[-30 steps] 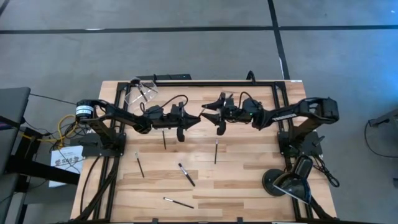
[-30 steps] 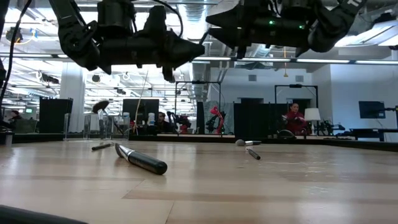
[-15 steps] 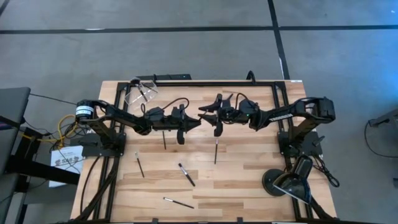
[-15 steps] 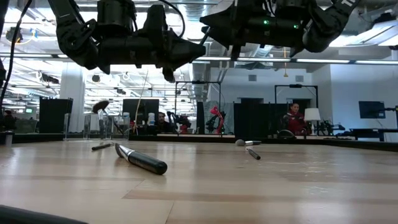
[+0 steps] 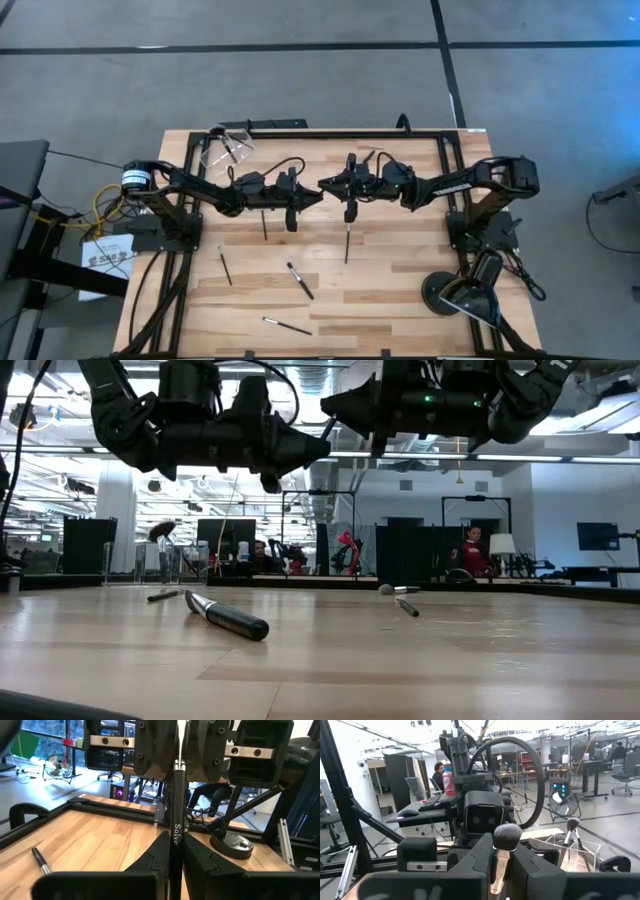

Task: Put items in baskets/containers
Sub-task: Put the eyeshadow brush into the transparent bin

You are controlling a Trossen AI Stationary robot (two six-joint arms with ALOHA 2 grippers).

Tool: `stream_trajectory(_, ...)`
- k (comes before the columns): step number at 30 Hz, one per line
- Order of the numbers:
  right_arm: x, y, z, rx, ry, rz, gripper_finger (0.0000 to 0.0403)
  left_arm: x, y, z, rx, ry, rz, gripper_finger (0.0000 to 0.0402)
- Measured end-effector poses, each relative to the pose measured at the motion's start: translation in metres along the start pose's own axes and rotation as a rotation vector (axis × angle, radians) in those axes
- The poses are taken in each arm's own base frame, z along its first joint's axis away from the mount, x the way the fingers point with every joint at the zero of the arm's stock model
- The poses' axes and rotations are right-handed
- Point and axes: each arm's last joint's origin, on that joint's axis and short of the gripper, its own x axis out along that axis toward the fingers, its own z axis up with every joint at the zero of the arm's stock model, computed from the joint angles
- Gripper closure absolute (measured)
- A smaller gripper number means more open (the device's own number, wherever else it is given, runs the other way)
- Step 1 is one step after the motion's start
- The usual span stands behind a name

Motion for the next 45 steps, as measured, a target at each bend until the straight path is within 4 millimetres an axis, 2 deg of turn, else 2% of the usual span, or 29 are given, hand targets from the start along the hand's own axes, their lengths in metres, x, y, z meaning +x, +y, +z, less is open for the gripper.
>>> stream_trajectory(3, 0.000, 0.000, -0.001, 0.005, 0.012, 0.000, 0.0391, 0.000, 0.000, -0.001, 0.001, 0.009, 0.000, 0.0369)
stream_trajectory(8, 0.000, 0.000, -0.006, 0.010, 0.058, -0.007, 0.0386, 0.000, 0.001, -0.004, -0.011, 0.038, 0.006, 0.0346)
stream_trajectory(20, 0.014, 0.000, -0.005, 0.027, 0.295, -0.018, 0.0389, 0.000, 0.001, -0.007, -0.003, 0.071, 0.006, 0.0294)
stream_trajectory(45, 0.018, 0.005, -0.005, 0.037, 0.279, -0.005, 0.0387, 0.004, -0.005, 0.000, -0.005, 0.014, 0.045, 0.0294)
